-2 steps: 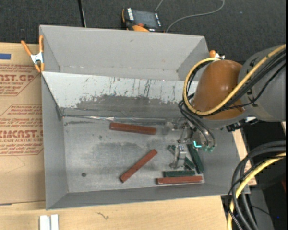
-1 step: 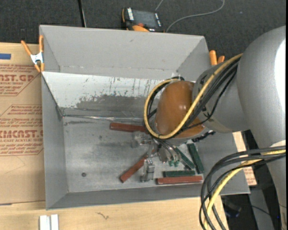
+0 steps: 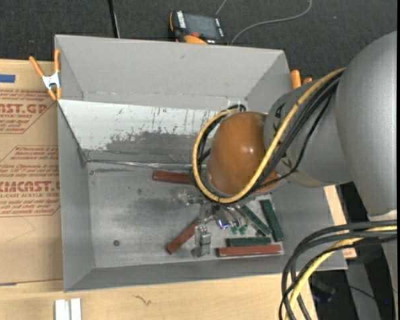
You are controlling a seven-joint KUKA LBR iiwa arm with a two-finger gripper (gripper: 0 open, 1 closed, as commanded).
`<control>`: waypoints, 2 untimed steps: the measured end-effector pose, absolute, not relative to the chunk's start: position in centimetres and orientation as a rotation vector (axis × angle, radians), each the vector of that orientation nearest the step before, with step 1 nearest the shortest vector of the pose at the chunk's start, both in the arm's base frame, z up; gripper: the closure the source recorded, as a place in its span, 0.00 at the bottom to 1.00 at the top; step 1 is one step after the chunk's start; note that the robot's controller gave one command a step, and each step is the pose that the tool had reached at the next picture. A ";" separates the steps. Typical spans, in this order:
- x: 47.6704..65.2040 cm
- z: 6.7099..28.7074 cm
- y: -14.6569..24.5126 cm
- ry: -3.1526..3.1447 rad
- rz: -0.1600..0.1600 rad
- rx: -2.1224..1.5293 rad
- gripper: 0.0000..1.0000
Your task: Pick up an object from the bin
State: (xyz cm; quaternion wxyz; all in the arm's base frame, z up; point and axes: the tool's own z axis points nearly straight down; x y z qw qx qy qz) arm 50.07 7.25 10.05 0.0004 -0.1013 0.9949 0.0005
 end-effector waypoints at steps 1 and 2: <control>48.8 10.3 7.3 3.125 0.000 -0.336 0.00; 49.6 6.9 6.8 3.106 0.000 -0.446 0.00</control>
Offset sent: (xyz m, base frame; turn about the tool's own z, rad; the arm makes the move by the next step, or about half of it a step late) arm -0.0121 0.0002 0.0033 -0.0120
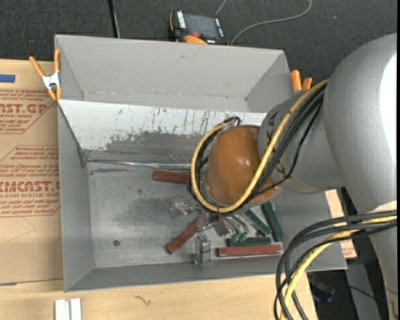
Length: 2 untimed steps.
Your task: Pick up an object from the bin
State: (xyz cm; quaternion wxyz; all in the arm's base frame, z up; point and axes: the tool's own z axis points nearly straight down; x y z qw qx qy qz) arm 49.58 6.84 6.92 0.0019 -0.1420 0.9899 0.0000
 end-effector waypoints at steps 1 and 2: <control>49.7 6.9 6.9 3.106 0.000 -0.445 0.00; 49.6 6.9 6.9 3.109 0.000 -0.446 1.00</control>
Offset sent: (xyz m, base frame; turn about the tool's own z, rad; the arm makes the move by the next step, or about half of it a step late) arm 0.0000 0.0000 0.0000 0.0000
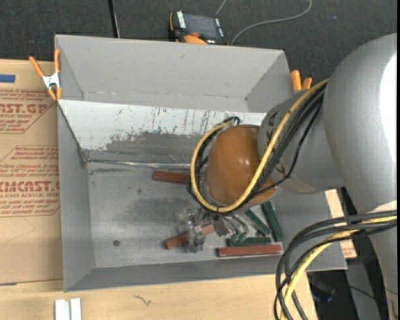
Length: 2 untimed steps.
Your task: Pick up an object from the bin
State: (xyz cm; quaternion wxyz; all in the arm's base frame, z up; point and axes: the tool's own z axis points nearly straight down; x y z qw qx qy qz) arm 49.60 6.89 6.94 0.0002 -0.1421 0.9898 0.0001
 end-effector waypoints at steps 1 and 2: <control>49.6 7.5 6.9 3.109 0.000 -0.447 1.00; 49.7 13.4 7.0 3.103 0.000 -0.446 1.00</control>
Offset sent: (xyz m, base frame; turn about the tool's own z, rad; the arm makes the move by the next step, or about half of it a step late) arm 0.0000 0.0000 0.0057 0.0000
